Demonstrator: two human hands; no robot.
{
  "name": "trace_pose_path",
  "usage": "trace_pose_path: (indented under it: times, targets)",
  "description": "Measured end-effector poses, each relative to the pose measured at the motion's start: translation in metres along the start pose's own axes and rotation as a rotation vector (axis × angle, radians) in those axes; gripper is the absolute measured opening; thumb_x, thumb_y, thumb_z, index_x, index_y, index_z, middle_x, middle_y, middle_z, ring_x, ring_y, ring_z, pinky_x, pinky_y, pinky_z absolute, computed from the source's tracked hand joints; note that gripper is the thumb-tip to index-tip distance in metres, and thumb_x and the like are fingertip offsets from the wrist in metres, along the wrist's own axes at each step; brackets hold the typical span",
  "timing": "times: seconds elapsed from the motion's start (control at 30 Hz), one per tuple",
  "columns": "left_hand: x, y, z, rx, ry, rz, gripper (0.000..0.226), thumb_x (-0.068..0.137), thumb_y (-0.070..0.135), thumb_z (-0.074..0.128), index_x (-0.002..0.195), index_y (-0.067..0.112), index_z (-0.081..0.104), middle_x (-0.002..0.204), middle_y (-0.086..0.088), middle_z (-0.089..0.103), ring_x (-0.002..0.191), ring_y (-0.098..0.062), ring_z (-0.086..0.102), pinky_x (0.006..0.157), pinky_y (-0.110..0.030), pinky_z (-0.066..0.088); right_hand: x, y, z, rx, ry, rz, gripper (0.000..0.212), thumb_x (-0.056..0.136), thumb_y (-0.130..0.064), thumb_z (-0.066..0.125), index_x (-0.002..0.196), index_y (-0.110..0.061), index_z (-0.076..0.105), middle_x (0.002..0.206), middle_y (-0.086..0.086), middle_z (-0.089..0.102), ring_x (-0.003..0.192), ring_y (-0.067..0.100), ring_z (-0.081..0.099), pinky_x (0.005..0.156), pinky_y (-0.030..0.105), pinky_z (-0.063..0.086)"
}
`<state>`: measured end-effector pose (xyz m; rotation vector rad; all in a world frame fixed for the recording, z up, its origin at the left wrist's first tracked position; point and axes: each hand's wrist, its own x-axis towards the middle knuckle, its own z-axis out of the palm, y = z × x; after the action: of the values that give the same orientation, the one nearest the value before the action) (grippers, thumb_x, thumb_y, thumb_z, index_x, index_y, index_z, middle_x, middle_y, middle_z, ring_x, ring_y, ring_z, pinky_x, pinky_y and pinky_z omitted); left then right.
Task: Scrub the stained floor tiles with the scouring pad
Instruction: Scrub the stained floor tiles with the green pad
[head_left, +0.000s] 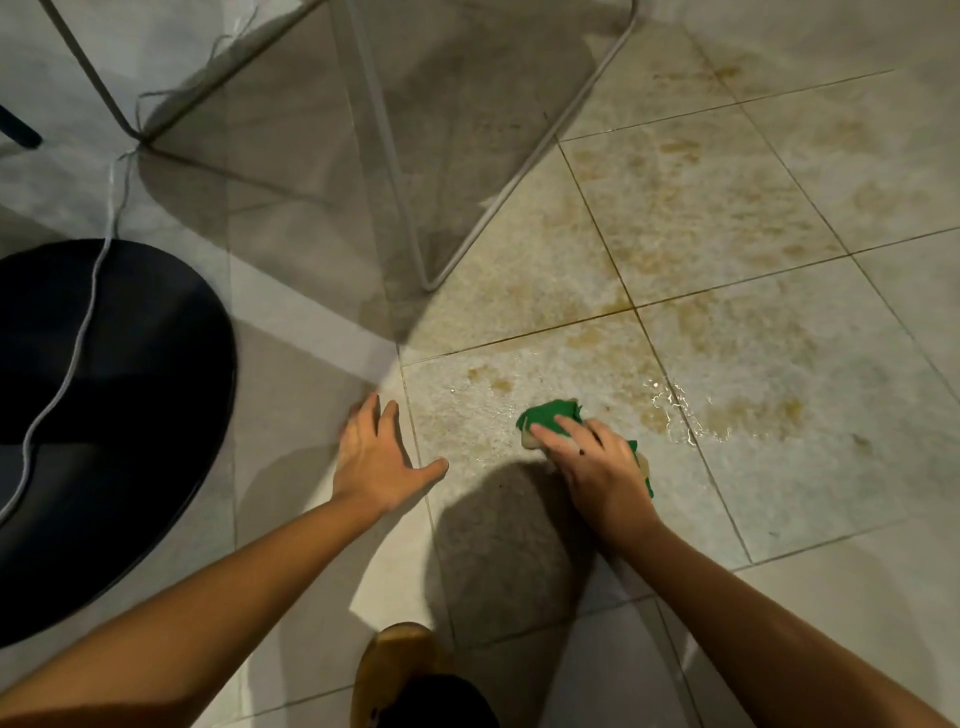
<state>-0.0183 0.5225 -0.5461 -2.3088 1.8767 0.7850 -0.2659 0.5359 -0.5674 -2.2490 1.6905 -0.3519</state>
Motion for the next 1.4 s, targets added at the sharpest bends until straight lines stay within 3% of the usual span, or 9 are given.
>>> trace_pose_path:
  times: [0.07, 0.13, 0.27, 0.37, 0.57, 0.77, 0.93, 1.13, 1.4]
  targets:
    - [0.002, -0.001, 0.0, 0.008, 0.005, 0.0, 0.105, 0.073, 0.062, 0.065, 0.149, 0.012, 0.012, 0.158, -0.008, 0.001, 0.145, -0.028, 0.0, 0.118, -0.042, 0.01, 0.009, 0.007, -0.002, 0.011, 0.019, 0.116, 0.035, 0.09, -0.024, 0.05, 0.124, -0.019, 0.056, 0.121, 0.016, 0.06, 0.106, 0.041, 0.055, 0.087, 0.052, 0.043]
    - [0.004, -0.002, 0.001, 0.014, 0.01, -0.003, 0.109, 0.071, 0.065, 0.065, 0.15, 0.012, 0.011, 0.158, -0.008, 0.0, 0.145, -0.029, -0.001, 0.118, -0.042, 0.01, 0.005, 0.012, 0.0, 0.05, 0.017, 0.203, 0.043, 0.092, -0.035, 0.037, 0.125, -0.014, 0.055, 0.126, 0.015, 0.056, 0.113, 0.039, 0.051, 0.091, 0.051, 0.039]
    - [0.009, -0.003, 0.002, 0.039, 0.015, 0.013, 0.115, 0.068, 0.069, 0.065, 0.15, 0.012, 0.008, 0.158, -0.007, -0.001, 0.145, -0.029, -0.004, 0.119, -0.043, 0.007, -0.015, 0.0, 0.012, 0.099, 0.015, 0.318, 0.05, 0.09, -0.044, 0.04, 0.13, -0.016, 0.049, 0.137, 0.01, 0.047, 0.125, 0.035, 0.04, 0.1, 0.051, 0.025]
    - [0.013, -0.005, 0.002, 0.038, -0.006, 0.012, 0.118, 0.065, 0.071, 0.065, 0.15, 0.013, 0.006, 0.158, -0.006, -0.001, 0.145, -0.027, -0.004, 0.119, -0.043, 0.009, -0.017, -0.018, 0.02, 0.055, -0.039, 0.283, 0.052, 0.09, -0.052, 0.029, 0.125, -0.02, 0.05, 0.13, 0.012, 0.053, 0.12, 0.033, 0.043, 0.094, 0.054, 0.034]
    - [0.014, -0.008, 0.001, 0.047, -0.022, 0.008, 0.12, 0.063, 0.074, 0.063, 0.151, 0.015, 0.005, 0.158, -0.003, -0.001, 0.145, -0.025, -0.003, 0.117, -0.044, 0.011, 0.005, -0.005, 0.027, -0.036, -0.029, 0.112, 0.041, 0.087, -0.032, 0.037, 0.118, -0.014, 0.057, 0.121, 0.014, 0.059, 0.106, 0.041, 0.056, 0.085, 0.058, 0.04]
    - [0.014, -0.007, 0.001, 0.042, -0.009, 0.012, 0.121, 0.063, 0.074, 0.064, 0.15, 0.014, 0.006, 0.158, -0.003, 0.0, 0.145, -0.025, -0.002, 0.117, -0.043, 0.012, -0.008, -0.007, 0.026, 0.139, 0.075, 0.493, 0.036, 0.095, -0.021, 0.046, 0.13, -0.013, 0.049, 0.136, 0.008, 0.047, 0.128, 0.032, 0.032, 0.105, 0.05, 0.016]
    - [0.014, -0.008, 0.002, 0.043, 0.007, 0.034, 0.119, 0.064, 0.075, 0.062, 0.15, 0.014, 0.007, 0.158, -0.003, 0.001, 0.145, -0.025, -0.001, 0.118, -0.043, 0.011, -0.012, -0.032, 0.033, 0.096, 0.043, 0.189, 0.038, 0.084, -0.023, 0.036, 0.121, -0.021, 0.048, 0.119, 0.011, 0.06, 0.112, 0.035, 0.041, 0.085, 0.058, 0.04]
    - [0.012, -0.012, 0.0, 0.042, 0.022, 0.06, 0.117, 0.064, 0.076, 0.061, 0.15, 0.015, 0.009, 0.158, -0.004, 0.004, 0.145, -0.025, 0.001, 0.117, -0.042, 0.011, 0.037, -0.027, 0.026, 0.056, 0.065, 0.139, 0.043, 0.086, -0.005, 0.059, 0.126, -0.02, 0.054, 0.125, 0.02, 0.054, 0.107, 0.049, 0.049, 0.087, 0.061, 0.035]
    - [0.021, -0.02, 0.002, 0.085, 0.073, 0.134, 0.111, 0.065, 0.081, 0.051, 0.147, 0.013, 0.02, 0.154, -0.007, 0.015, 0.142, -0.026, 0.01, 0.116, -0.04, 0.014, 0.019, -0.034, 0.028, 0.067, 0.091, 0.261, 0.041, 0.086, -0.03, 0.036, 0.124, -0.022, 0.052, 0.121, 0.019, 0.057, 0.103, 0.047, 0.053, 0.084, 0.062, 0.038]
